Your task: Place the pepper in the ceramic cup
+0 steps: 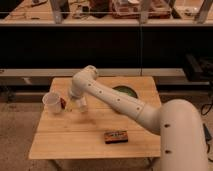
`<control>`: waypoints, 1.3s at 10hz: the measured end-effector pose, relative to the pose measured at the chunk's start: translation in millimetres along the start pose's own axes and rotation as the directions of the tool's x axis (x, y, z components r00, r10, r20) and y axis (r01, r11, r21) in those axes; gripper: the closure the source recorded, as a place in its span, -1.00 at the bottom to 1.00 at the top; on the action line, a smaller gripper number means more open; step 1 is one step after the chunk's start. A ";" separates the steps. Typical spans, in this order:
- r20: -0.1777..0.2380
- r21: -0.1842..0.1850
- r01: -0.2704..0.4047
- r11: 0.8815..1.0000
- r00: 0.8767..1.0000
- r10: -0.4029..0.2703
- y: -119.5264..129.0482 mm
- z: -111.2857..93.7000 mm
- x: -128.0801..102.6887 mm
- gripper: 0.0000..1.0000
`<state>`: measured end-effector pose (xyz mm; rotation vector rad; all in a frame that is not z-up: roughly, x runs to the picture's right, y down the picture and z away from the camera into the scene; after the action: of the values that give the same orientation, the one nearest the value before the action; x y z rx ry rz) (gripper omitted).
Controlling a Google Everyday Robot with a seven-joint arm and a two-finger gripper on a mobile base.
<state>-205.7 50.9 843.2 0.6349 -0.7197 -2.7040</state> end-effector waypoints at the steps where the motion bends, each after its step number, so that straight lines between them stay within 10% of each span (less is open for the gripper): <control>1: 0.001 0.000 -0.001 1.000 1.000 0.001 0.3 0.8 0.5 -0.60; 6: -0.002 0.004 -0.004 1.000 1.000 0.004 -0.5 1.2 -0.2 -0.60; 13: -0.037 0.062 -0.021 0.998 0.999 0.024 3.6 52.2 2.8 -0.60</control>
<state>-232.5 68.0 884.9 0.6857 -0.7989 -2.6513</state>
